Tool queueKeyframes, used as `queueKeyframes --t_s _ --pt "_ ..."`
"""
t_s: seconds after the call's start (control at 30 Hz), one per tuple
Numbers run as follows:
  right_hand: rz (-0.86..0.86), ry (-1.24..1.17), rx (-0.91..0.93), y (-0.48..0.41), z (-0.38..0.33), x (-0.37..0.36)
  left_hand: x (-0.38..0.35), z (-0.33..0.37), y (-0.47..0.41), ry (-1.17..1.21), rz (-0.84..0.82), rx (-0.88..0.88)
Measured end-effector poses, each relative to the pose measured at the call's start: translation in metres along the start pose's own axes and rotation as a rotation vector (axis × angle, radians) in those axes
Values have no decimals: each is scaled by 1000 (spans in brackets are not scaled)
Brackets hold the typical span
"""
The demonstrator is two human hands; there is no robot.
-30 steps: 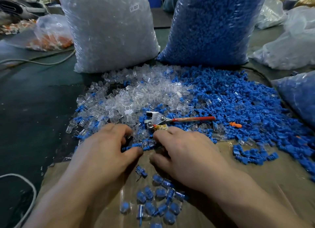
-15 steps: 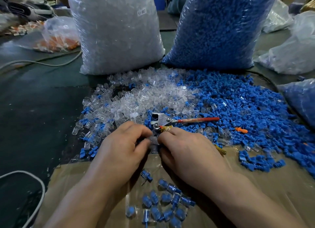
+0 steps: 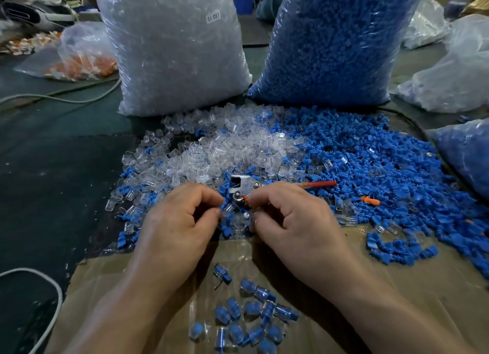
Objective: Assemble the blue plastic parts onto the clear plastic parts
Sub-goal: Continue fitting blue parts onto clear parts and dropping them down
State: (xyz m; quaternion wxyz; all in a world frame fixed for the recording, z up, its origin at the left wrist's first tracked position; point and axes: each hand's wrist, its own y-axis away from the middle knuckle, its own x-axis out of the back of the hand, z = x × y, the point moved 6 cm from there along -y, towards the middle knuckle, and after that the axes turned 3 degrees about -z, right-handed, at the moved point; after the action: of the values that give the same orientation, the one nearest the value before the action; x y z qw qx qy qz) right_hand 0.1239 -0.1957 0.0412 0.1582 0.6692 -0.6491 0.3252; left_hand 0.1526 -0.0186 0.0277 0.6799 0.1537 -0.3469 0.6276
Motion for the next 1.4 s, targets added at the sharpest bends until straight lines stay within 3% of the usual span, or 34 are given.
queueKeyframes --t_s 0.13,0.33,0.57,0.7,1.17,1.27,1.4 --pt "-26 -63 -3 -1 0 0 10 1 4 -10 47 15" --pt "-30 0 43 3 -5 -1 -1 6 5 -324 -206 -17" --pt "-66 -29 -10 4 -4 -1 1 -1 4 -279 -310 47" --pt "-56 -49 -20 6 -2 -1 1 -6 3 -225 -265 91" --pt "-56 -85 15 3 -2 -7 -3 6 1 -406 -275 -25" --pt "-66 -127 -41 4 2 -7 -2 5 3 -353 -223 13" --pt "-74 -203 -94 4 6 -6 8 9 8 44 -58 64"
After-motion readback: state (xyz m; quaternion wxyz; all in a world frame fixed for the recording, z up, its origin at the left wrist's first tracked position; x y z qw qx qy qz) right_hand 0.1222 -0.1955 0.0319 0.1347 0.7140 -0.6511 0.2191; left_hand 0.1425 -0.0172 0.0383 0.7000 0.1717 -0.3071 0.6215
